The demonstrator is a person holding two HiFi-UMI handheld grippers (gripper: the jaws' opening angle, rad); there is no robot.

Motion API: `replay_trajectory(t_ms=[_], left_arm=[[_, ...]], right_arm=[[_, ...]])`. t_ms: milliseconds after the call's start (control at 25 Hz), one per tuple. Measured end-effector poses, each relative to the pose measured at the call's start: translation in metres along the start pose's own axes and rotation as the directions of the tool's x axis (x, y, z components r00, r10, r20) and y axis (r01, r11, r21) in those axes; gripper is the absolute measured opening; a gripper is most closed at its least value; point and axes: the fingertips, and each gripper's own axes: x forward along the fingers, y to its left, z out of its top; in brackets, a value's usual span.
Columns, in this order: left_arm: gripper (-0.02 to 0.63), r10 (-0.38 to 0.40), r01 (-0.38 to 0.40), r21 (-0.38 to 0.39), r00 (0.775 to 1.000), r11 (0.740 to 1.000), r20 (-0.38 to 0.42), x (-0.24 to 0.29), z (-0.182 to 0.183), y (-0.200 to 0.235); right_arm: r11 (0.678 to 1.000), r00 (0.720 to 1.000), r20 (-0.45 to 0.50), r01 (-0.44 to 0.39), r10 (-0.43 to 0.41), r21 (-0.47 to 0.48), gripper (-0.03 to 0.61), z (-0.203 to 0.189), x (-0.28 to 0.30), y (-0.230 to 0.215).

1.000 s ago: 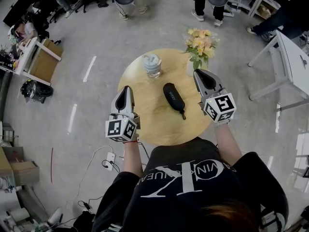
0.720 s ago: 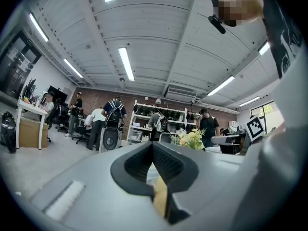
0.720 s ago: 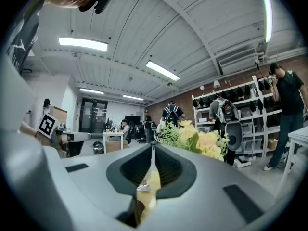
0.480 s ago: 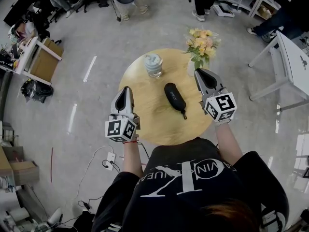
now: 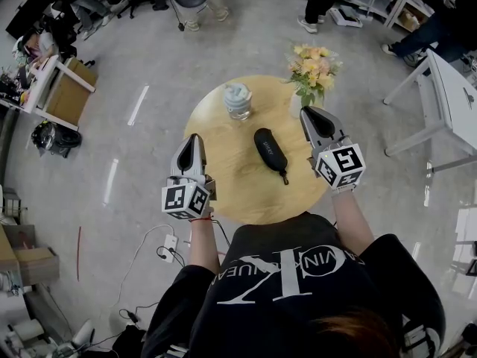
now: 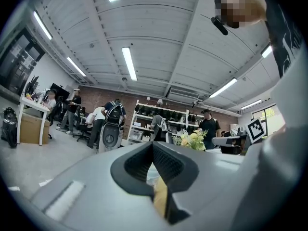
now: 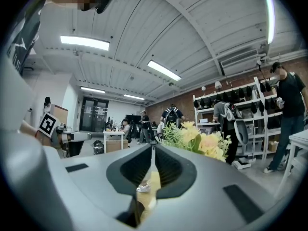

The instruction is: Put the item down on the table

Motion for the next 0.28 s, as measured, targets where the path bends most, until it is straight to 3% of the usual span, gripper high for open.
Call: replay_trajectory(t_ms=[280], left_arm=[[0.012,0.008,-0.008,0.001,1.0,1.0,0.002,-0.0004,0.001,0.0011]], right_arm=[[1.0,0.999,0.037,0.021,-0.021,-0.006,0.034,0.0078,-0.0028,-0.0055]])
